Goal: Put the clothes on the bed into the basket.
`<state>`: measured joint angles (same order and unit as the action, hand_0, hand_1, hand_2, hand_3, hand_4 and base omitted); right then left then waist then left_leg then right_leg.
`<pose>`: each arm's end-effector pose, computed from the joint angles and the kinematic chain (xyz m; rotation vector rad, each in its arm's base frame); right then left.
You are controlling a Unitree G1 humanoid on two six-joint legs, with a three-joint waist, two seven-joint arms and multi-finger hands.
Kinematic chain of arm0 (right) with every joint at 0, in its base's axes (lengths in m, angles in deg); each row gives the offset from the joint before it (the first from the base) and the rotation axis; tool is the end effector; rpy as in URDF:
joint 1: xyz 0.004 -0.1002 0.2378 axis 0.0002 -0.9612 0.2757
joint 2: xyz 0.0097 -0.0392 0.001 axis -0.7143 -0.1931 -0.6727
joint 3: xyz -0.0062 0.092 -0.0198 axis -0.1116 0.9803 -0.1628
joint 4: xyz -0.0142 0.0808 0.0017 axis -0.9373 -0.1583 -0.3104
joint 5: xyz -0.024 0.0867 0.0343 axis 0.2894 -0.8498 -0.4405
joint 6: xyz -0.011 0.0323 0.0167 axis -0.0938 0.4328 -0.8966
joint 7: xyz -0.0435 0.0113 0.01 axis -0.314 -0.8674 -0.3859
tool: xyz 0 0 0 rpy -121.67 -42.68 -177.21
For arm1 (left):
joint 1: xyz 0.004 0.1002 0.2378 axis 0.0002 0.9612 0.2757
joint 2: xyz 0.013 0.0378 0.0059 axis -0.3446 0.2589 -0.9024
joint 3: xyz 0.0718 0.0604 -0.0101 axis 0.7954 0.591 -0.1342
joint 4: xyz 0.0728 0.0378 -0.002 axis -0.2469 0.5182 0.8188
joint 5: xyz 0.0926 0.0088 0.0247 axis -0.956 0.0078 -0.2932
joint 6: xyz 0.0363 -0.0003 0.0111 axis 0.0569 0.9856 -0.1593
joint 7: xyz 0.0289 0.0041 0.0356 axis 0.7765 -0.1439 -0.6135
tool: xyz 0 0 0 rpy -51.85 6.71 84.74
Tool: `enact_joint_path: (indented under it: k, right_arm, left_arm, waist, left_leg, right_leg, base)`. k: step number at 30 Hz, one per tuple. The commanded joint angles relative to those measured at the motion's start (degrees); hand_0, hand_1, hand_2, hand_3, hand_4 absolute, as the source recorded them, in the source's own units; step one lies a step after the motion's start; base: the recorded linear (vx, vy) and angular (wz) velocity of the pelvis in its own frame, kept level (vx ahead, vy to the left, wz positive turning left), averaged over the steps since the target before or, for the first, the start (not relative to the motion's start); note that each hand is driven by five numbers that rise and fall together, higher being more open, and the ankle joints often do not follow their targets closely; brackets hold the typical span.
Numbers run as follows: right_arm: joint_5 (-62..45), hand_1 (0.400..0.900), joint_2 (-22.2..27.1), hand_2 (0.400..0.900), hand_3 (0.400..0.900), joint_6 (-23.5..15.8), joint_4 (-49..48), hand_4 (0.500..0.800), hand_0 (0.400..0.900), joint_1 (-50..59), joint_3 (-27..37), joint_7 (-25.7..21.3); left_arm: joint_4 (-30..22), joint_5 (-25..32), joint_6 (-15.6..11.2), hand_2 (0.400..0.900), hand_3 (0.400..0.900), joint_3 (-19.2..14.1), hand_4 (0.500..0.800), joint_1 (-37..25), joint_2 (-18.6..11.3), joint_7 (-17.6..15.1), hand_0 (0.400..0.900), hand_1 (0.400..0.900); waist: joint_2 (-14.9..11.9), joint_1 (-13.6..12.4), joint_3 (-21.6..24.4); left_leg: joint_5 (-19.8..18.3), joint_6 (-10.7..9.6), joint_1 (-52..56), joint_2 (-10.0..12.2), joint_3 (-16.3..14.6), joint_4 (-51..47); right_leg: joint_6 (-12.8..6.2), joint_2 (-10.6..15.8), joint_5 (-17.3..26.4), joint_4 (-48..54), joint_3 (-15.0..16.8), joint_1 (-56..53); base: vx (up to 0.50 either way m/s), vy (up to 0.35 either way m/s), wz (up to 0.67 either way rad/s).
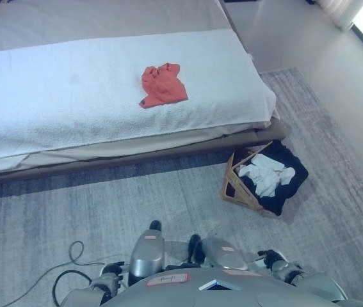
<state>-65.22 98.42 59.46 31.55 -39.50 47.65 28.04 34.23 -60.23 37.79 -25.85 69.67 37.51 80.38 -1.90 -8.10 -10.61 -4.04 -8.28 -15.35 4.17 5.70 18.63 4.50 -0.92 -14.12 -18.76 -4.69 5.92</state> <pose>0.0559 -0.2351 -0.1037 -0.6484 1.4512 0.0494 0.0395 0.2098 -0.1119 0.1787 1.4424 0.2465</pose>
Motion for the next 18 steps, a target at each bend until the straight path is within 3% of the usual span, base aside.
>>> enact_joint_path:
  k: [1,3,4,5,8,9,10,13,16,18]
  right_arm:
    - [0.51,0.900,3.43,0.900,0.900,-0.12,-0.77,0.800,0.900,0.02,-0.77,-1.76]
    - [0.70,0.900,3.11,0.900,0.900,0.05,-0.95,0.800,0.900,0.18,-0.96,-1.56]
    - [0.71,0.900,3.08,0.900,0.900,0.06,-0.97,0.800,0.900,0.16,-0.97,-1.55]
    - [0.75,0.900,2.75,0.900,0.900,0.03,-1.19,0.800,0.900,0.23,-1.29,-1.28]
    - [0.83,0.900,2.19,0.900,0.900,0.21,-1.22,0.800,0.900,-0.53,-0.43,-0.75]
    - [0.84,0.900,2.15,0.900,0.900,0.21,-1.23,0.800,0.900,-0.55,-0.44,-0.75]
    - [0.59,0.900,1.68,0.900,0.900,-0.14,-1.31,0.800,0.900,-0.68,0.36,-0.72]
    - [-0.22,0.900,1.89,0.900,0.900,-0.53,-3.64,0.800,0.900,-0.40,0.41,-0.14]
    - [-0.91,0.900,1.59,0.900,0.900,-0.59,-4.44,0.800,0.900,0.42,-0.42,-0.22]
    - [-2.26,0.900,1.49,0.900,0.900,-0.95,-5.28,0.800,0.900,0.54,0.00,-0.55]
  left_arm:
    - [1.38,1.74,-0.14,0.900,0.900,-0.79,0.800,1.69,0.54,-1.56,0.900,0.900]
    - [1.48,2.09,0.01,0.900,0.900,-1.14,0.800,2.19,0.87,-1.68,0.900,0.900]
    - [1.48,2.10,0.01,0.900,0.900,-1.14,0.800,2.21,0.84,-1.69,0.900,0.900]
    - [1.78,2.16,0.21,0.900,0.900,-1.98,0.800,2.61,0.77,-1.79,0.900,0.900]
    - [2.38,1.54,0.73,0.900,0.900,-2.87,0.800,3.69,0.55,-1.96,0.900,0.900]
    - [2.38,1.54,0.73,0.900,0.900,-2.88,0.800,3.71,0.50,-1.96,0.900,0.900]
    - [2.12,1.31,0.49,0.900,0.900,-2.31,0.800,3.03,-0.12,-2.14,0.900,0.900]
    - [0.20,1.09,0.29,0.900,0.900,-1.39,0.800,2.22,-1.69,-1.30,0.900,0.900]
    - [-0.50,0.63,0.45,0.900,0.900,-0.97,0.800,1.24,-3.37,-1.00,0.900,0.900]
    - [-0.76,0.60,0.40,0.900,0.900,-0.84,0.800,0.24,-4.35,-1.19,0.900,0.900]
  waist:
    - [0.73,-2.24,-0.04]
    - [0.85,-3.04,0.38]
    - [0.62,-3.10,0.36]
    - [0.55,-4.39,1.24]
    - [-0.39,-6.06,4.31]
    - [-0.65,-5.91,4.25]
    - [-2.67,-5.76,6.24]
    - [-3.73,-5.47,7.82]
    - [-2.93,-4.86,7.77]
    - [-1.93,-2.51,6.30]
  left_leg:
    - [18.34,1.93,-9.95,-1.50,1.05,-22.75]
    - [19.95,0.52,-13.41,1.29,-0.73,-23.61]
    - [19.87,0.53,-13.32,1.15,-0.93,-23.61]
    - [22.31,-0.27,-14.01,3.33,-2.66,-22.63]
    - [25.06,0.51,-11.54,3.22,-3.64,-21.42]
    - [25.04,0.53,-11.47,2.92,-3.68,-21.44]
    - [26.00,0.94,-10.18,0.86,-4.75,-19.31]
    - [23.42,3.47,-7.99,-2.30,-5.72,-19.74]
    - [19.70,7.03,-3.58,-5.01,-4.87,-21.64]
    - [17.53,8.37,0.61,-6.64,-2.96,-22.86]
  right_leg:
    - [-6.22,-0.76,3.69,18.83,4.59,-19.51]
    - [-6.64,0.11,1.11,18.77,6.97,-22.57]
    - [-6.66,0.34,0.97,18.69,7.01,-22.57]
    - [-7.58,1.99,-0.28,19.09,8.35,-25.77]
    - [-9.89,7.19,-1.36,18.15,7.99,-29.81]
    - [-9.93,7.42,-1.49,18.16,7.77,-29.95]
    - [-12.59,11.22,5.44,14.16,6.60,-29.15]
    - [-12.94,12.80,22.94,3.65,7.67,-22.88]
    - [-12.52,10.65,29.21,-3.94,6.57,-17.06]
    - [-11.15,7.93,24.56,-6.49,4.97,-10.98]
  base:
    - [0.46,0.099,-0.47]
    - [0.45,0.135,-0.41]
    - [0.61,0.213,-0.68]
    - [0.68,0.271,-0.67]
    - [0.71,0.350,-0.49]
    - [0.70,0.369,0.10]
    - [0.64,0.319,0.19]
    - [0.59,0.329,0.24]
    - [0.48,0.259,0.25]
    - [0.46,0.223,0.45]
